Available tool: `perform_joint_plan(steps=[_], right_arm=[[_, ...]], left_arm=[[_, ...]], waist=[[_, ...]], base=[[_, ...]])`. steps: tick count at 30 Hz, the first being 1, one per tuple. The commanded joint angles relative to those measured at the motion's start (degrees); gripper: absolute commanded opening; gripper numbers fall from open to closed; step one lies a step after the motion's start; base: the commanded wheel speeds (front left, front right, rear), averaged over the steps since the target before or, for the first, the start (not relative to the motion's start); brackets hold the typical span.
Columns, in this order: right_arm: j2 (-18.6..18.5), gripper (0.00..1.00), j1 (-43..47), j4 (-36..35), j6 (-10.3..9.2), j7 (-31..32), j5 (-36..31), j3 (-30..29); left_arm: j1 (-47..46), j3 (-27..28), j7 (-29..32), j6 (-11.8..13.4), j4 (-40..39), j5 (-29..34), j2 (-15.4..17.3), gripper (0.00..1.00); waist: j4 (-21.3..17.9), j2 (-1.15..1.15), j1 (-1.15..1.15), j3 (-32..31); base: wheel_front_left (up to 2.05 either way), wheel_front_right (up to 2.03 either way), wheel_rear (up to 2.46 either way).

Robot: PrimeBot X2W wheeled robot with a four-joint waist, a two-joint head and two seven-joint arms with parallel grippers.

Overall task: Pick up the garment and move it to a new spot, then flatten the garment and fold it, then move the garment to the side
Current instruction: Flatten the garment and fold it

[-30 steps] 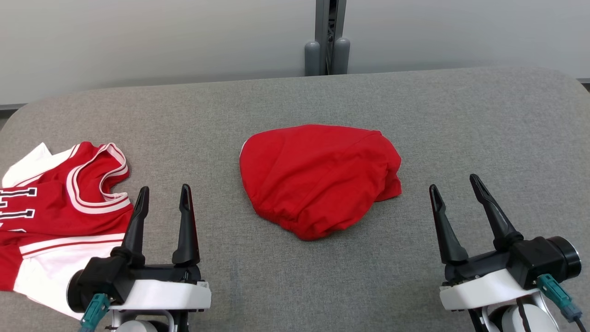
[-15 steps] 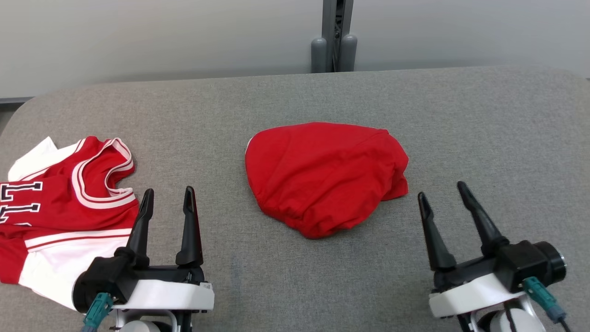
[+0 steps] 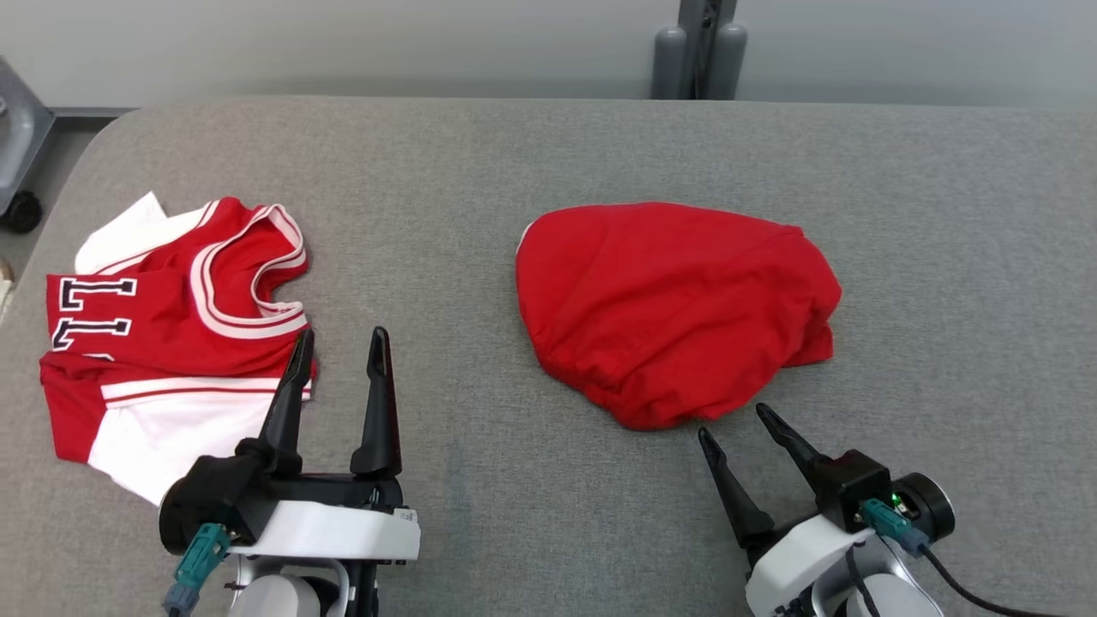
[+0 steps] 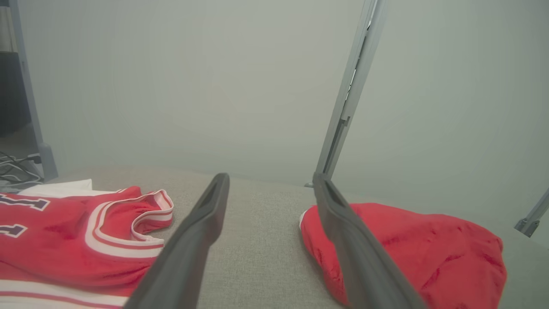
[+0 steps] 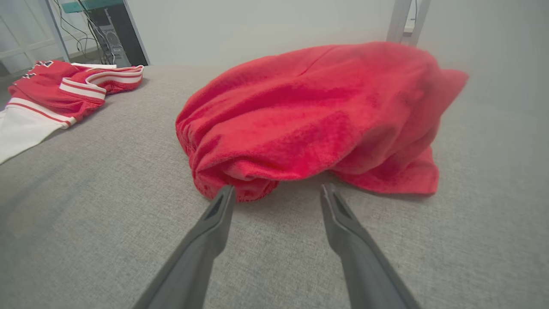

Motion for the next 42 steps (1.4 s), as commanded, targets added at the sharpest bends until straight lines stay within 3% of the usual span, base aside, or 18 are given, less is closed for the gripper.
perform_joint_plan(steps=[1,13,14,15,16,25,36,42], right_arm=[[-0.18,1.00,-1.30,1.45,0.09,-0.36,0.92,0.13],[0.28,1.00,-8.23,9.96,0.09,-1.34,3.37,1.41],[0.34,0.50,-8.47,10.72,0.09,-1.33,4.03,1.94],[0.35,0.06,-8.93,11.07,0.09,-1.31,4.57,2.43],[0.33,0.00,-9.37,11.39,0.09,-1.29,5.11,3.07],[-0.11,0.00,-9.46,8.82,0.09,-1.31,8.26,6.23],[-1.00,0.00,-10.36,-5.21,0.10,-1.20,16.49,14.30],[-1.70,0.00,-12.19,-14.66,0.10,1.81,21.45,21.09]], left_arm=[[-1.25,-0.05,-0.12,0.42,-0.33,-0.36,0.20,1.00],[-2.40,-2.00,-0.13,0.78,-1.62,0.36,0.21,1.00],[-2.44,-2.06,-0.13,0.85,-1.68,0.37,0.21,1.00],[-2.49,-2.16,-0.13,0.92,-1.71,0.40,0.21,1.00],[-2.59,-2.24,-0.13,0.97,-1.73,0.38,0.20,1.00],[-2.37,-1.80,-0.13,1.14,-1.59,0.62,0.22,1.00],[-0.81,-1.95,-0.13,1.03,-1.00,0.24,0.21,1.00],[-0.21,-1.48,-0.13,1.39,-1.03,-0.12,0.23,1.00]], waist=[[1.34,0.00,0.00,0.89],[5.35,0.00,0.00,2.45],[5.50,0.00,0.00,2.53],[5.63,0.00,0.00,2.61],[5.71,0.00,0.00,2.67],[4.21,0.00,0.00,1.67],[0.93,0.00,0.00,-1.98],[0.36,0.00,0.00,-3.74]], base=[[0.00,0.00,0.00],[0.00,0.00,0.00],[0.00,0.00,0.00],[0.00,0.00,0.00],[0.00,0.00,0.00],[0.00,0.00,0.00],[0.00,0.00,0.00],[0.00,0.00,0.00]])
